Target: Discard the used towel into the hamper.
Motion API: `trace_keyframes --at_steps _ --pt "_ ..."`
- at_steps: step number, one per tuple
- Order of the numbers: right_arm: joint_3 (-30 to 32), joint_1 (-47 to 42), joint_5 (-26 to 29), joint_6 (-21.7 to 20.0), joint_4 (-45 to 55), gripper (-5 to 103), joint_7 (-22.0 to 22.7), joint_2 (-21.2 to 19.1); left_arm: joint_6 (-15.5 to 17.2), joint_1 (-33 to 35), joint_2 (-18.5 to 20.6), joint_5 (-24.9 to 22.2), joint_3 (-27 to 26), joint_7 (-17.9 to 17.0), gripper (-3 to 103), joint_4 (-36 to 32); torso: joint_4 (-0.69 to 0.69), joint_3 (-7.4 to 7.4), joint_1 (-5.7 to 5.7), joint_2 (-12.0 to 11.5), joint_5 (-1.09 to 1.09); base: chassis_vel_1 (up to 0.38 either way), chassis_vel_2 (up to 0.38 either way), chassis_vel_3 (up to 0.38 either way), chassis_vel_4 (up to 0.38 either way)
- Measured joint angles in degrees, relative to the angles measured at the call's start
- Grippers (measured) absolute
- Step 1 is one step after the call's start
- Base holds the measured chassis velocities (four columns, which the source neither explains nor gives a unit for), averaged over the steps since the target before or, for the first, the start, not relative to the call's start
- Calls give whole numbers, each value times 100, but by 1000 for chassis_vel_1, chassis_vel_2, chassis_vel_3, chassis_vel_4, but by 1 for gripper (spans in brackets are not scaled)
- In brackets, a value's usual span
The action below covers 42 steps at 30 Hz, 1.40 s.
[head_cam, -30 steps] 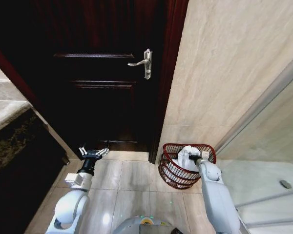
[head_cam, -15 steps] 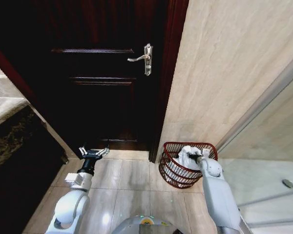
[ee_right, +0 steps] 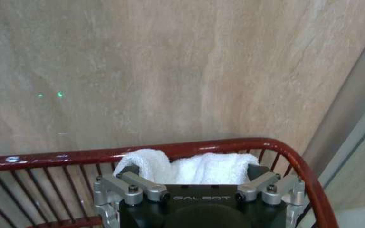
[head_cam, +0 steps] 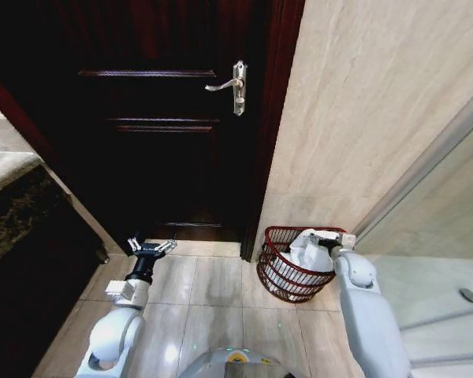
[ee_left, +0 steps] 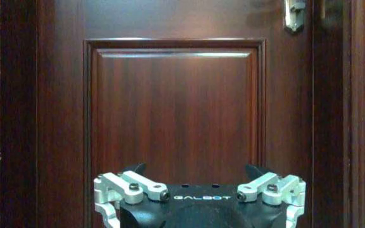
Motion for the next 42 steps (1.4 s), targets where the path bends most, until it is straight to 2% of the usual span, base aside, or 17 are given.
trace_keyframes --at_steps 11,17,23,28,34,42 --pt "175 -493 262 -292 582 100 -179 99 -72 25 16 -109 -46 -72 100 -12 -1 -9 -1 -10 0 0 0 0 0" --pt "283 -839 286 -166 1113 100 -134 233 -60 -40 29 -133 -31 -75 100 55 -1 2 6 6 1 0 0 0 0" --pt "167 -595 378 -116 1103 100 45 168 -48 -79 9 -105 7 -70 100 106 0 8 9 17 0 0 0 0 0" --pt "-97 51 472 -253 236 100 -36 -118 -41 -86 -34 -19 12 -64 100 148 1 14 13 25 0 0 0 0 0" --pt "-407 577 449 -301 -870 100 -377 -464 -40 -110 -74 -9 -19 -63 100 174 0 18 16 32 2 0 0 0 0" --pt "-708 982 506 -302 -1817 100 -573 -622 -117 -124 -3 -113 -115 -64 100 360 0 22 18 38 0 0 0 0 0"
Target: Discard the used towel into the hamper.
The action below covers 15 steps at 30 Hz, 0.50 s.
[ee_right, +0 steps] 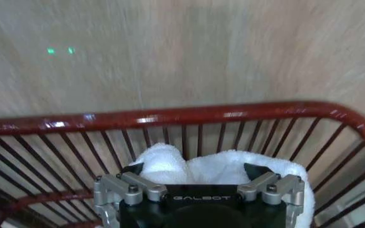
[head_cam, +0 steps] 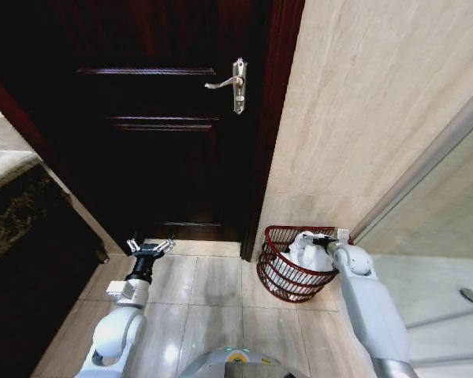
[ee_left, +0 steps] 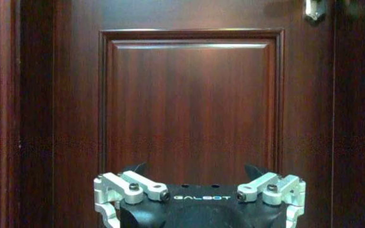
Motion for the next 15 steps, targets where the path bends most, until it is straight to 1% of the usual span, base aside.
trace_keyframes --at_steps 1,4,5,6,7,10,13,15 --pt "0 0 0 0 0 100 0 0 0 0 0 0 0 0 100 0 0 0 0 0 0 0 0 0 0" --pt "-284 123 -26 0 -323 100 -151 -60 -32 -13 10 -17 -15 0 100 72 -1 1 1 3 0 0 0 0 0" --pt "-395 153 -94 1 -413 100 -174 -56 -41 -20 2 -18 -15 0 100 93 -1 2 1 4 -1 0 0 0 0" --pt "-509 182 -287 2 -522 100 -176 -16 -54 -29 -12 -17 -8 -1 100 114 -1 2 1 4 -1 0 0 0 0" --pt "-509 182 -287 2 -522 100 -176 -16 -54 -29 -12 -17 -8 -1 100 114 -1 2 1 4 -1 0 0 0 0" --pt "-652 193 -620 3 -691 100 -181 144 -66 -43 -30 -24 5 0 100 126 1 3 2 5 0 0 0 0 0" --pt "-699 170 -729 5 -772 100 -178 214 -67 -55 12 -58 -6 -1 100 129 2 3 1 7 -4 0 0 0 0" --pt "-677 170 -728 6 -852 100 -122 259 -76 -81 45 -96 -26 -5 100 146 1 4 2 8 2 0 0 0 0"
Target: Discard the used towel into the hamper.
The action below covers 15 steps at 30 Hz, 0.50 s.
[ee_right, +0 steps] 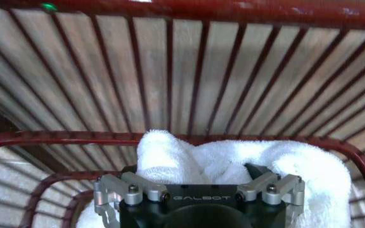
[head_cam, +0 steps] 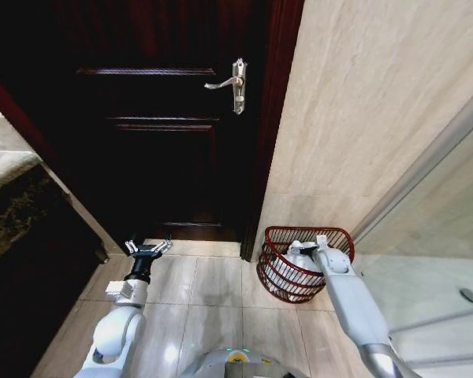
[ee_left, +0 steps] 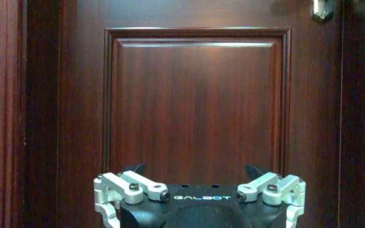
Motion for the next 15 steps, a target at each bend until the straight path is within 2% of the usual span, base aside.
trace_keyframes --at_steps 6,10,14,15 --pt "86 29 379 -4 257 100 394 -56 -16 -3 -6 -36 -7 -4 100 -1 -2 2 1 0 2 0 0 0 0" --pt "240 -99 988 -3 1322 100 1005 -267 -60 26 -48 -52 -3 -8 100 -23 0 1 1 2 -2 0 0 0 0" --pt "314 -263 1082 -6 1815 100 1109 -364 -80 43 -58 -69 -3 -8 100 -44 0 2 2 2 -3 0 0 0 0" --pt "363 -410 1211 -2 2207 100 1237 -434 -88 58 -62 -91 -3 -9 100 -66 -6 3 2 2 5 0 0 0 0"
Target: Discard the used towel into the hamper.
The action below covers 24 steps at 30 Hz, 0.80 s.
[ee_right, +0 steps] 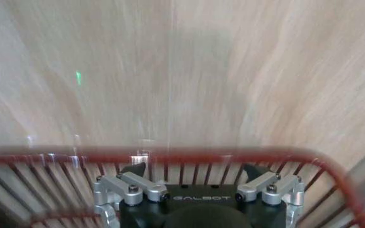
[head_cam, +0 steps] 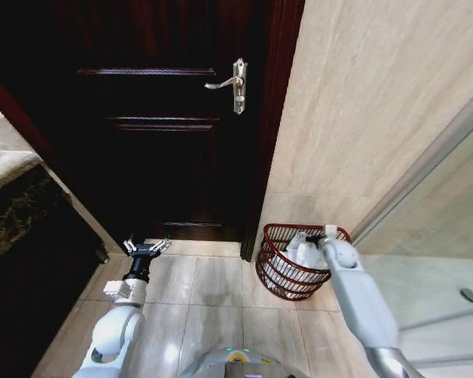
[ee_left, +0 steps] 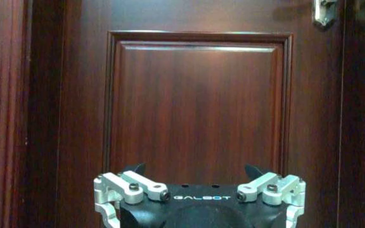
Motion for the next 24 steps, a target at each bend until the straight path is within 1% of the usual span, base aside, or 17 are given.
trace_keyframes --at_steps 1,2,3,4,5,6,8,11,13,14,15,17,18,20,21,23,24 --pt "61 -117 169 17 386 100 148 -66 -13 6 -11 -23 0 -3 100 -38 6 -3 -1 2 -10 0 0 0 0" --pt "116 -274 286 62 738 100 319 -104 -16 14 -23 -41 -2 -6 100 -71 2 -2 -1 3 -16 0 0 0 0" --pt "116 -274 286 62 738 100 319 -104 -16 14 -23 -41 -2 -6 100 -71 2 -2 -1 3 -16 0 0 0 0" --pt "159 -399 340 105 1020 100 425 -122 -16 25 -35 -62 -4 -8 100 -108 5 -1 0 2 -3 0 0 0 0" --pt "240 -596 390 157 1445 100 533 -135 -18 33 -50 -91 -12 -17 100 -165 5 -2 -1 3 -1 0 0 0 0" --pt "314 -760 411 192 1741 100 584 -134 -21 42 -62 -103 -13 -32 100 -193 5 -2 -1 3 -12 0 0 0 0" --pt "397 -1000 420 258 2053 100 633 -108 -22 68 -81 -115 -15 -53 100 -239 4 -2 0 3 -15 0 0 0 0" --pt "507 -1491 298 518 2522 100 678 11 -23 114 -124 -138 -20 -71 100 -346 5 -1 -1 3 -2 0 0 0 0" --pt "595 -2084 -126 1201 2889 100 631 212 -11 179 -210 -141 -18 -105 100 -474 4 -2 -1 3 -9 0 0 0 0" --pt "622 -2319 -388 1684 2947 100 550 324 2 210 -249 -140 -11 -129 100 -534 3 -2 -1 3 -3 0 0 0 0" --pt "622 -2319 -388 1684 2947 100 550 324 2 210 -249 -140 -11 -129 100 -534 3 -2 -1 3 -3 0 0 0 0" --pt "775 -2823 -1003 2922 2969 100 205 618 23 282 -321 -93 -2 -168 100 -634 4 -2 -1 3 -8 0 0 0 0" --pt "775 -2823 -1003 2922 2969 100 205 618 23 282 -321 -93 -2 -168 100 -634 4 -2 -1 3 -8 0 0 0 0" --pt "898 -3171 -1297 3717 2973 100 -32 917 24 353 -367 -44 -2 -190 100 -701 3 -1 -1 3 -4 0 0 0 0" --pt "941 -3298 -1414 3959 2993 100 -40 1078 20 387 -392 -35 -5 -192 100 -723 5 -1 -1 3 -6 0 0 0 0" --pt "1008 -3568 -1576 4247 3062 100 -43 1404 -11 492 -447 -28 -5 -191 100 -771 4 -1 -1 3 -7 0 0 0 0" --pt "1008 -3568 -1576 4247 3062 100 -43 1404 -11 492 -447 -28 -5 -191 100 -771 4 -1 -1 3 -7 0 0 0 0"
